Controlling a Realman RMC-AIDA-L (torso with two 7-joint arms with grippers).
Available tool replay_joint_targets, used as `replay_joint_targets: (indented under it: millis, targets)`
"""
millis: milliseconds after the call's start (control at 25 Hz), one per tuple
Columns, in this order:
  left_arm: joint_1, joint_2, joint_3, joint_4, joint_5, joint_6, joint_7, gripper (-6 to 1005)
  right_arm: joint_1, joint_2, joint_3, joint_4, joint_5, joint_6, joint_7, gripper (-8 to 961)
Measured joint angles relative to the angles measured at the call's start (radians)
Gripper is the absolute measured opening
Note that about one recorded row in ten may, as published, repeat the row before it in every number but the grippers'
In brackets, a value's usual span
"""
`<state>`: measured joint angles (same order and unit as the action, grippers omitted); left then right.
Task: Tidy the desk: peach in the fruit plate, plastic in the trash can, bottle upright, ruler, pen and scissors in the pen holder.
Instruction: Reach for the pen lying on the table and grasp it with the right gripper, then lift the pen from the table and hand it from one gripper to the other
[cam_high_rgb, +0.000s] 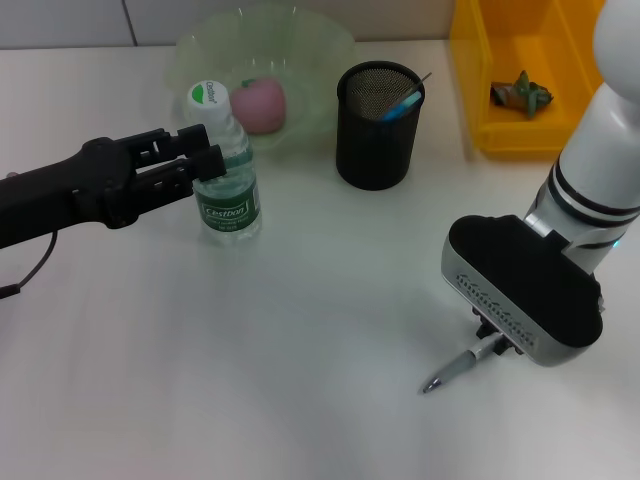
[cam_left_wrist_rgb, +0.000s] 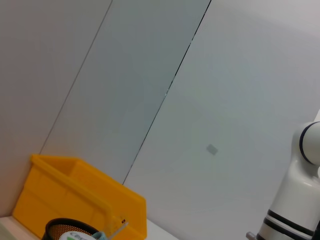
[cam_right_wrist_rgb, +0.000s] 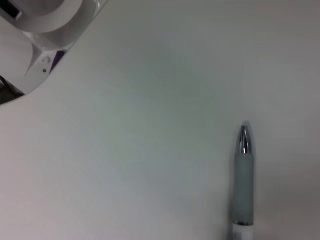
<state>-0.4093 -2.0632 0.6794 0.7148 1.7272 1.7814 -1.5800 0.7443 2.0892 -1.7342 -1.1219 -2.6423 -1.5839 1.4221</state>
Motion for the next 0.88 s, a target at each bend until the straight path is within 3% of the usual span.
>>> replay_joint_targets:
  millis: [200,600,880]
  targets:
    - [0.001,0.0,0.0,0.0,0.0,0.003,-0.001,494,-0.002,0.0,-0.003,-0.001,0.0,0.001,0.002,147]
    - [0.009,0.001,0.0,0.001,0.0,0.005,-0.001,495,-0.007,0.002,0.012,-0.022,0.042,-0.003,0.046,146]
    - [0.014,0.003,-0.004,0.003,-0.001,0.01,0.004,495,-0.017,-0.002,0.123,-0.069,0.087,-0.052,0.098,146]
